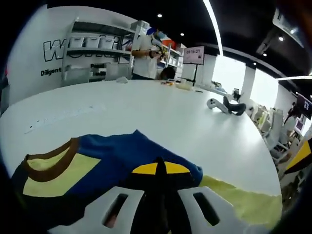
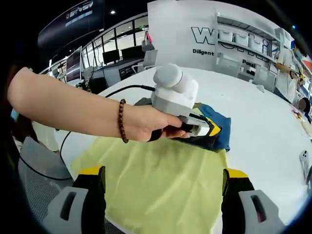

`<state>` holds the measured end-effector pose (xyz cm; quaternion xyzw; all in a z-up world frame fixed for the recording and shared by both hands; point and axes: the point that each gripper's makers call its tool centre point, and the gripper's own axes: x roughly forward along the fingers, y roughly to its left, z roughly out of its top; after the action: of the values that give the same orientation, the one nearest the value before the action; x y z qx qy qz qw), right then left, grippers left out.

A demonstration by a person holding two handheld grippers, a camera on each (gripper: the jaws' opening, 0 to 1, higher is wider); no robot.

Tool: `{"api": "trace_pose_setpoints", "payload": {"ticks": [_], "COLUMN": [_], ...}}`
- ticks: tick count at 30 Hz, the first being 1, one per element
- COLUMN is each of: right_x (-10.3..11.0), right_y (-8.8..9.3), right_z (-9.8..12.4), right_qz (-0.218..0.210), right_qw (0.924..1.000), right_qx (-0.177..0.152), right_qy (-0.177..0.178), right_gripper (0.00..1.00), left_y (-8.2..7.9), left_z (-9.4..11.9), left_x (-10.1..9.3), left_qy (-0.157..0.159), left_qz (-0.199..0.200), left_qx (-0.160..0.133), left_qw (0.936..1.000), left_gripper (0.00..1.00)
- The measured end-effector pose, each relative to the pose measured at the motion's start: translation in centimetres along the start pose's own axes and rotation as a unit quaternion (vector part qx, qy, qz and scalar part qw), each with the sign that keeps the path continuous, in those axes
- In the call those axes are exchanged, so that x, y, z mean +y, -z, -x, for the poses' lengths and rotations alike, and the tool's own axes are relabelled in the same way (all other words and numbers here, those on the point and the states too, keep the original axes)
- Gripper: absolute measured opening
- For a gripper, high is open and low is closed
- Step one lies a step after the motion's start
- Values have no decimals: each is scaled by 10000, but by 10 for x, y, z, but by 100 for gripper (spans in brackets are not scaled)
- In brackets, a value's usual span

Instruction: Fold the garment on the visible template until the final outline fits inside the template.

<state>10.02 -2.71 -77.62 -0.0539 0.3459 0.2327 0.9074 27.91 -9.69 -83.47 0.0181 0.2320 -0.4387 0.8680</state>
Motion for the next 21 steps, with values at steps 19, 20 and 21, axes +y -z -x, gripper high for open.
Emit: {"api": "trace_pose_setpoints", "payload": {"ticks": [19,20,21], "right_x": [-1,-1,-1], "right_y": [2,3,3], "right_z": [0,0,0], "right_qz": [-18,-20,-21], "right_qw": [10000,10000,10000], "right_qx": [4,11,11], "right_qy": [-3,-8,-9], "right_gripper": [99,99,99], "left_y": [1,-1,-3], "left_z": [8,10,12], "left_x": [-18,-20,-21], "left_qy": [293,341,364], "left_qz": [-557,-627,-694], "left_qx": [98,75,55], "left_qw": [9980,9974,9969], "left_gripper": [12,12,12]}}
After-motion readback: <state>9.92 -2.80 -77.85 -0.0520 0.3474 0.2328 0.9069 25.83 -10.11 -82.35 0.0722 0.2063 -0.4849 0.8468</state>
